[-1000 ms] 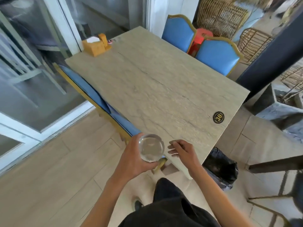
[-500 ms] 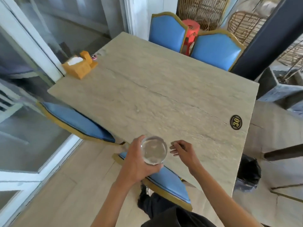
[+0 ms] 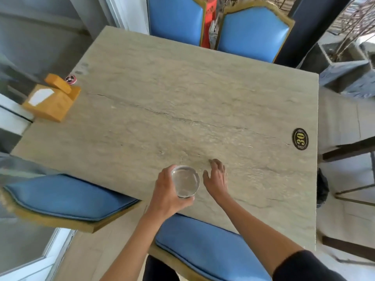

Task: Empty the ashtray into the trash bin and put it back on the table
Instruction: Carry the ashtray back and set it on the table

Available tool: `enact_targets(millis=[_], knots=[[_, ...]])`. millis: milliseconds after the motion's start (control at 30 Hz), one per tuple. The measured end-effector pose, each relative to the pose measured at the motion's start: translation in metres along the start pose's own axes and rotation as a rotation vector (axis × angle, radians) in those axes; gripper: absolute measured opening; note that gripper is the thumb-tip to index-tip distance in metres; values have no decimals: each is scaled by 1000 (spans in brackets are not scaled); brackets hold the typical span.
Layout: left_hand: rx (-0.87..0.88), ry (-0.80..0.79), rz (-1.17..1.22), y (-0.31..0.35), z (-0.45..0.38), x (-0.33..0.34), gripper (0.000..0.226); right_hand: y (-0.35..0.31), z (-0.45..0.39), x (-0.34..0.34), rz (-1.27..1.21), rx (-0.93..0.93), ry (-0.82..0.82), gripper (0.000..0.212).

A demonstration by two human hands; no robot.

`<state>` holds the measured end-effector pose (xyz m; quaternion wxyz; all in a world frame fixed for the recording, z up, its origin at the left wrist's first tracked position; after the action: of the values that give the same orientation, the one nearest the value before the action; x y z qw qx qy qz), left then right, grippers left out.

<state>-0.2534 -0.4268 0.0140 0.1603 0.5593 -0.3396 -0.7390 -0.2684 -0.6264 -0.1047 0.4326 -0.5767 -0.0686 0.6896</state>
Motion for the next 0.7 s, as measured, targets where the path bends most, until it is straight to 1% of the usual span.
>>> enact_targets(millis=[100,233,300,433,700], knots=[[-1,-19,3,-15,-28,6,102,-3,-22,8,60,22,65,60],[-6,-26,21,-37,-66,9,103,-13,-49,24,58,129,117,70],[-8,-15,23,-50,-86,9,105,-18,-58,30,34,196,175,69],[11,18,10,-72,-127,12,103,-20,-61,37,110,306,278,60],[3,105,-40,-96,-205,14,106,-14,-67,46,181,368,293,60]])
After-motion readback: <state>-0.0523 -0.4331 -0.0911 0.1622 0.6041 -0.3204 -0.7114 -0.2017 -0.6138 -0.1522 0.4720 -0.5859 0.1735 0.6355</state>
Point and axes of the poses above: each hand's wrist, its own z-axis away from the middle knuckle, its own x-axis out of the palm, y = z × x, the point moved 10 cm from there along -z, towards the middle knuckle
